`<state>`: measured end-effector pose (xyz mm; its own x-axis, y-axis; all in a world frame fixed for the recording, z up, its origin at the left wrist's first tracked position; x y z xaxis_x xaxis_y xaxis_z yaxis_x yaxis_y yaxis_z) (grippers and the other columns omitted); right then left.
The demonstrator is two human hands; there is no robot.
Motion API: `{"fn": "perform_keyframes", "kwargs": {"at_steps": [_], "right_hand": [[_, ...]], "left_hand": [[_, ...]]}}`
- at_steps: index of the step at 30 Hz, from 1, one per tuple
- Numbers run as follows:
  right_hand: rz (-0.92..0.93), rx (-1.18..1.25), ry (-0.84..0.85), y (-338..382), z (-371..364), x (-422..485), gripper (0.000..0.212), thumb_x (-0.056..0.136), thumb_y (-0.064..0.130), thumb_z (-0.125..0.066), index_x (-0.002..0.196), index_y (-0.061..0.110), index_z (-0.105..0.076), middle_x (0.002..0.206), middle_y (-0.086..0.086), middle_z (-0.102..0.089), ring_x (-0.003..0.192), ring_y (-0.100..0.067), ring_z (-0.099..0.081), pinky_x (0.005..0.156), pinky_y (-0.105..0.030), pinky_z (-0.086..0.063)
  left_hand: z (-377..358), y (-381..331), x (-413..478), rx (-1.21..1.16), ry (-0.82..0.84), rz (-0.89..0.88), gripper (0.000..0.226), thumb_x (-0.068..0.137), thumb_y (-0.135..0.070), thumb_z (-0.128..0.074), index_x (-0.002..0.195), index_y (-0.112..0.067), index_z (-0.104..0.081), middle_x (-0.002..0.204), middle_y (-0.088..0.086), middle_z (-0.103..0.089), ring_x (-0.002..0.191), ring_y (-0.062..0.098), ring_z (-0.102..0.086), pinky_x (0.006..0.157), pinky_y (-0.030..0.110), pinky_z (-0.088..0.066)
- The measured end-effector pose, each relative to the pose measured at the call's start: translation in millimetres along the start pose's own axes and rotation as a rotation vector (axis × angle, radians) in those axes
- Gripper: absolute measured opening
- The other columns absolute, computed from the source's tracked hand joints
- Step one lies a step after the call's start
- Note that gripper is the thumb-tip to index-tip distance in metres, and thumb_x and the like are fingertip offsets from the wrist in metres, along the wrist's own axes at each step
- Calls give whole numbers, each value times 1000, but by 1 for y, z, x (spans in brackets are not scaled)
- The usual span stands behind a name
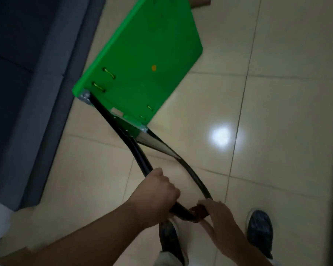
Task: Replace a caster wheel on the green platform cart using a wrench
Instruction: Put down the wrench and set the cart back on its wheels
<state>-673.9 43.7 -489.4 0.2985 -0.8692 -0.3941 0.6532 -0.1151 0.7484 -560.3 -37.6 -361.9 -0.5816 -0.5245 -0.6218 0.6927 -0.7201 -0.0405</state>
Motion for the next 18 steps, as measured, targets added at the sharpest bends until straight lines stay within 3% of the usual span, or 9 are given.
{"fn": "perform_keyframes", "kwargs": {"at_steps": [2,4,6,8,12,18], "right_hand": [[44,-5,-20,33,21,2,47,79,14,-87,122,14,-69,113,3,-70,105,-26,-70,103,-42,-43],[99,20,-59,66,49,6,40,84,17,-82,122,14,-68,106,6,-67,98,-23,-68,97,-45,-49],[178,19,-64,102,82,10,36,93,27,-69,127,20,-62,106,15,-58,99,-20,-62,91,-43,-50],[180,-24,43,127,104,14,34,101,39,-55,134,33,-50,108,26,-43,105,-12,-52,92,-37,-47],[140,-174,170,165,135,14,32,102,51,-47,132,40,-42,119,11,-48,111,-13,-51,96,-38,-47],[153,-325,219,221,154,7,40,98,63,-43,133,45,-38,125,12,-49,113,-16,-54,97,-37,-46]], "left_hand": [[40,24,-19,-20,-91,28,19,86,-44,-69,84,-25,-68,75,-6,-66,70,19,-59,81,34,-36],[82,52,-38,-82,-216,66,22,73,-43,-81,69,-28,-66,62,-11,-61,60,15,-57,77,30,-45],[116,80,-58,-208,-331,108,32,68,-36,-88,60,-28,-58,56,-11,-55,55,14,-53,72,28,-46],[140,99,-75,-278,-410,139,42,69,-32,-90,59,-30,-49,55,-10,-51,56,16,-50,69,28,-44],[163,114,-101,-360,-495,164,47,69,-27,-88,62,-32,-42,58,-11,-53,58,14,-50,69,28,-42],[165,147,-161,-518,-592,246,38,74,-28,-88,62,-24,-53,59,-10,-55,59,15,-53,74,21,-38]]}}
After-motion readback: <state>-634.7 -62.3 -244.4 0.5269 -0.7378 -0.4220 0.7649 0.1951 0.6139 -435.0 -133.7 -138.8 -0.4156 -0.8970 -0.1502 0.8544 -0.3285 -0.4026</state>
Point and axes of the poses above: each hand's wrist, its own x-axis towards the middle knuckle, its own z-axis out of the back of the hand, y = z × x, the point moved 10 cm from there along x, towards the middle knuckle
